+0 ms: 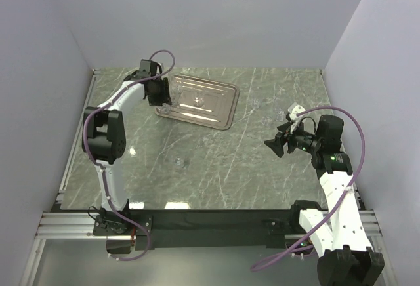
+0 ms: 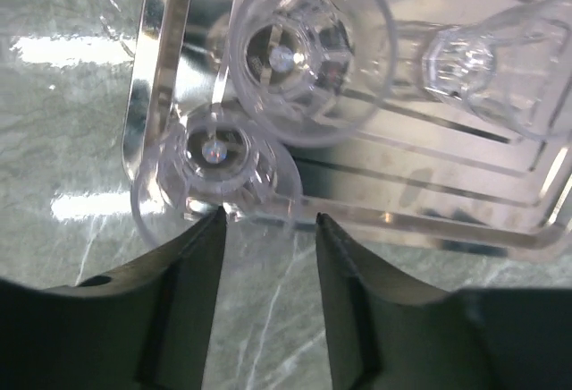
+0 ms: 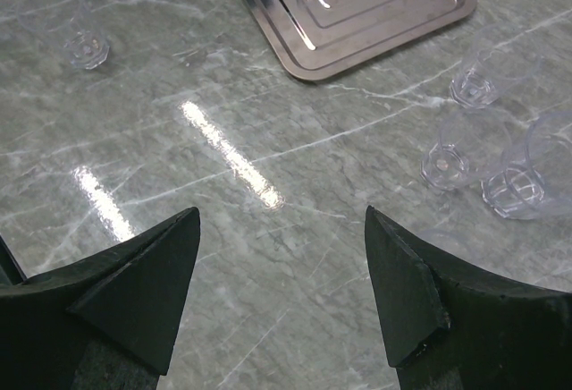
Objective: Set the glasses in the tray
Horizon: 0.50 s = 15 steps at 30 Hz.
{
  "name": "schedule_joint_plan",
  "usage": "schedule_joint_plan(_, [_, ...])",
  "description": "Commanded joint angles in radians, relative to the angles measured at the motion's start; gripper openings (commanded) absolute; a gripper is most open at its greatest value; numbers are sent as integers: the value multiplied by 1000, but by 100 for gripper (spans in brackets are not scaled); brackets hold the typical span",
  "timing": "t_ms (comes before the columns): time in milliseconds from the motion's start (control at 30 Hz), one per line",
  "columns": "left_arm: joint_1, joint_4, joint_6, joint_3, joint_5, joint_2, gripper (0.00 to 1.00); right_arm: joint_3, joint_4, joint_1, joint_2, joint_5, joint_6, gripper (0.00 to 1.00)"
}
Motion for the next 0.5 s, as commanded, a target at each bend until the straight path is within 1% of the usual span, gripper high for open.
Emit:
schedule_joint_plan(0, [-6, 50, 20, -26, 6, -157, 51, 3, 18, -6, -2, -2, -20, 80])
schedule_joint_plan(67, [-6, 78, 21, -66, 9, -202, 56, 2, 17, -6, 1, -2, -21, 80])
schedule_joint_plan(333, [-4, 144, 11, -205, -11, -458, 62, 0, 15, -6, 14, 19, -35, 80])
schedule_joint_plan(467, [3, 168, 9, -325, -54, -605, 66, 3, 17, -10, 21, 50, -41, 80])
